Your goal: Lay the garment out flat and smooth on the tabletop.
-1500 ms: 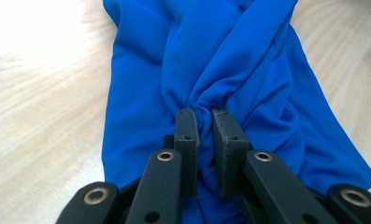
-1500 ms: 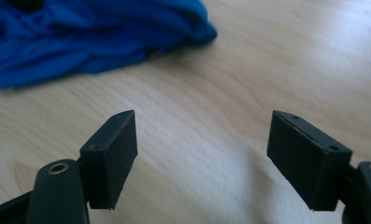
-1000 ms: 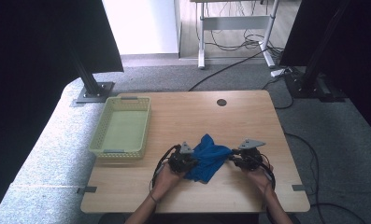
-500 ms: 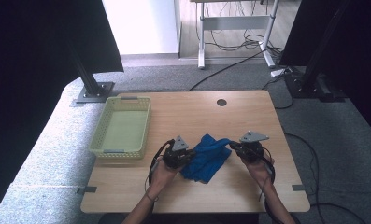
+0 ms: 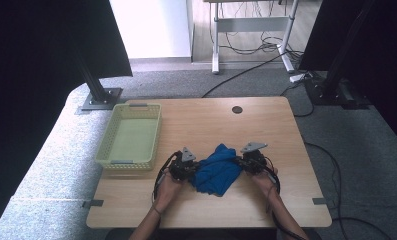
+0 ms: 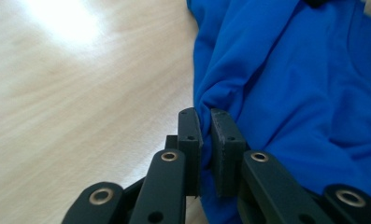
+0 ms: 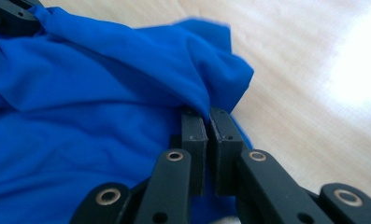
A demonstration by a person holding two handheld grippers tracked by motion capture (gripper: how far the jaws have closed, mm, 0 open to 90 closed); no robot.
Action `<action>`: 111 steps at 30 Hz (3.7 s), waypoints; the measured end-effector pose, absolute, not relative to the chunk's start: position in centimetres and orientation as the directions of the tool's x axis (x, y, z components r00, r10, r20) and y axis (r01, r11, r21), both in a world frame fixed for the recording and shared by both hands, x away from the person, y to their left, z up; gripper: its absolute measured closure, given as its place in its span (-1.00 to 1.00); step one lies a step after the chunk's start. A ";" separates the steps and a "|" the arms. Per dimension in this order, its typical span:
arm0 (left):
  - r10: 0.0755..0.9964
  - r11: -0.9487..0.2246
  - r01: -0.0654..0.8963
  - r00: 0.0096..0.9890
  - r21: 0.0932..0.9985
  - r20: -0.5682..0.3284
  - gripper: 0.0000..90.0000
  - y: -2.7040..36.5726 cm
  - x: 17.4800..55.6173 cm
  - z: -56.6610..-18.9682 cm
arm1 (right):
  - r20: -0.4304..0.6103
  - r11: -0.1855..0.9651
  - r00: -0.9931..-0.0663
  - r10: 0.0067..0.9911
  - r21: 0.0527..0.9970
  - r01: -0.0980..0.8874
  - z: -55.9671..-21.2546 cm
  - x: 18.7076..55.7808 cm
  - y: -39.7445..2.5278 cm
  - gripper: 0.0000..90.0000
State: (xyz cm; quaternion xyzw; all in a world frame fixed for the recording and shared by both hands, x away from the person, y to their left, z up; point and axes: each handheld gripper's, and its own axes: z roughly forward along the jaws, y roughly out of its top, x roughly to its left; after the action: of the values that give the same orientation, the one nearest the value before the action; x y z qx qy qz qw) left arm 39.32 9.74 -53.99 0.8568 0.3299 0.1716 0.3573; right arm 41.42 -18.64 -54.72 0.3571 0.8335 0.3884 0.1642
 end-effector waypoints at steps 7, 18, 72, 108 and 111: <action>0.661 -0.522 0.430 0.750 0.736 0.030 0.84 8.2 38.9 -54.5 | 0.049 0.426 -0.684 0.728 0.749 0.507 -55.2 41.1 -19.9 0.90; 0.584 -0.565 0.350 0.809 0.747 0.063 0.83 5.1 37.5 -54.6 | 0.064 0.406 -0.655 0.753 0.738 0.539 -55.1 39.3 -23.2 0.90; 0.761 -0.506 0.502 0.643 0.702 0.089 0.75 8.6 42.9 -54.2 | 0.024 0.464 -0.723 0.691 0.753 0.468 -55.7 39.3 -19.9 -0.12; 0.845 -0.452 0.549 0.517 0.703 0.139 0.66 10.0 47.9 -53.4 | 0.056 0.443 -0.749 0.660 0.776 0.448 -56.0 38.9 -21.6 -0.12; 0.870 -0.416 0.566 0.477 0.712 0.129 0.61 11.3 48.2 -53.0 | 0.057 0.443 -0.750 0.659 0.777 0.448 -56.0 38.9 -21.6 -0.12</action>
State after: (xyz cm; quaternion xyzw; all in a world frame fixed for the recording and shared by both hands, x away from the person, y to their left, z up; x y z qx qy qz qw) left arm 48.17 11.27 -53.03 0.8035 0.4465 0.2497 0.3043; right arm 38.89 -21.64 -55.98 0.3297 0.8396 0.4123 0.1278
